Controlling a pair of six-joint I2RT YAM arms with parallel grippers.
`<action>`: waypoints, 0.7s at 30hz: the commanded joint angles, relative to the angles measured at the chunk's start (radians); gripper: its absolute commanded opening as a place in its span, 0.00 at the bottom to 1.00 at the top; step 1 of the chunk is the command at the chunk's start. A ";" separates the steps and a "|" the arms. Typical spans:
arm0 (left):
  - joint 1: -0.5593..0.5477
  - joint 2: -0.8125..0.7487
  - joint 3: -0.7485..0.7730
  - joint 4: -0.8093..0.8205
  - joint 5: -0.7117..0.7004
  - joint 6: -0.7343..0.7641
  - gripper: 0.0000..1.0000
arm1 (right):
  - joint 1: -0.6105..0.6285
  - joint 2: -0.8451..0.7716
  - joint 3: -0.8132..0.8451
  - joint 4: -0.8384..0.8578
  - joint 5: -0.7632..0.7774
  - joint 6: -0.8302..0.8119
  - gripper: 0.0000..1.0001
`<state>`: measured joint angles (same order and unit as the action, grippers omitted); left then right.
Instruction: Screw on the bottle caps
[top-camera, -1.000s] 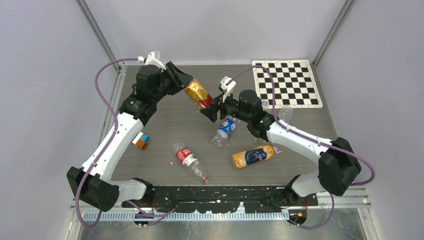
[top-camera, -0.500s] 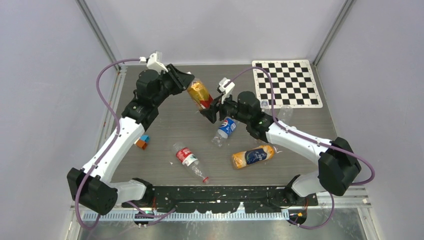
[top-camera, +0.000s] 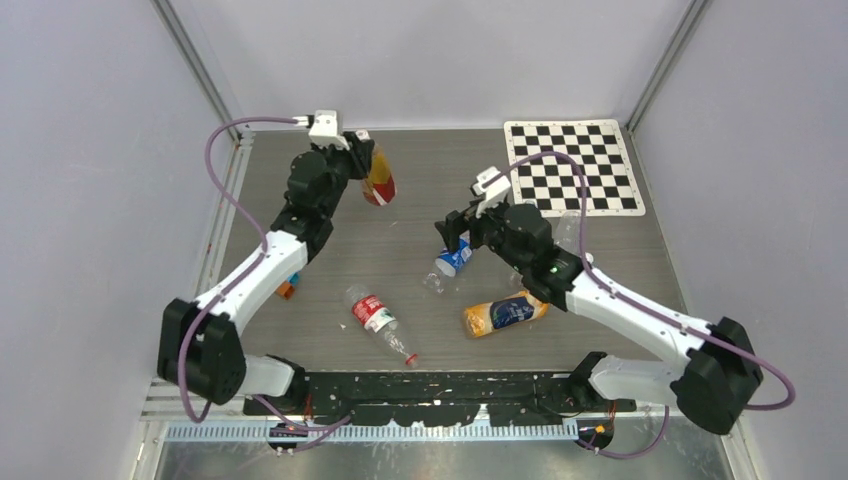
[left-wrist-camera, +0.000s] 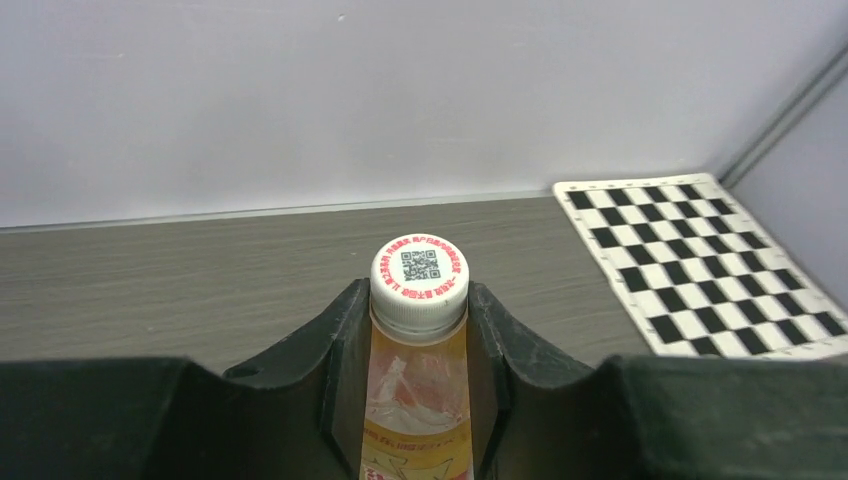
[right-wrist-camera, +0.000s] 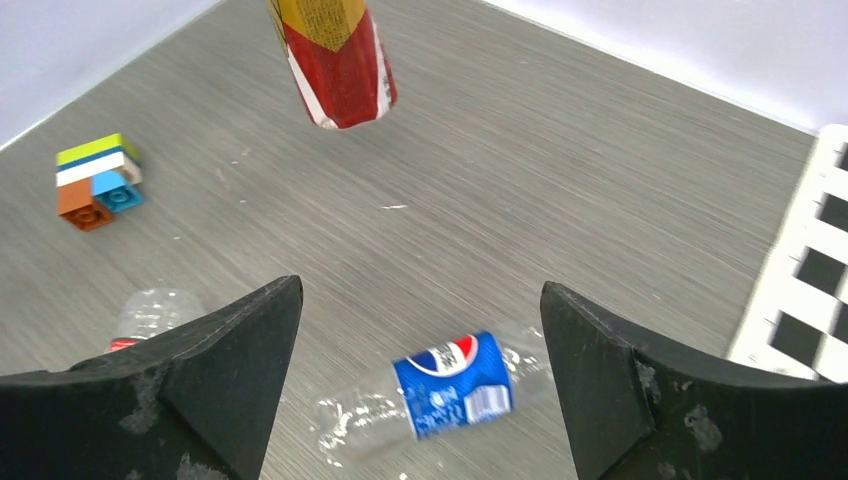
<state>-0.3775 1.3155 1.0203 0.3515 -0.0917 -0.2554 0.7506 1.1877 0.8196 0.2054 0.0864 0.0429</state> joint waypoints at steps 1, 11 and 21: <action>0.000 0.127 -0.042 0.347 -0.128 0.158 0.00 | -0.001 -0.148 -0.052 -0.016 0.183 -0.035 0.96; 0.000 0.433 -0.062 0.766 -0.207 0.307 0.00 | 0.000 -0.360 -0.154 -0.109 0.262 -0.038 0.99; 0.003 0.546 -0.096 0.878 -0.272 0.229 0.00 | 0.000 -0.353 -0.162 -0.126 0.251 -0.038 0.99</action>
<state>-0.3775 1.8423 0.9417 1.0603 -0.3019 0.0040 0.7506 0.8322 0.6617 0.0715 0.3210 0.0143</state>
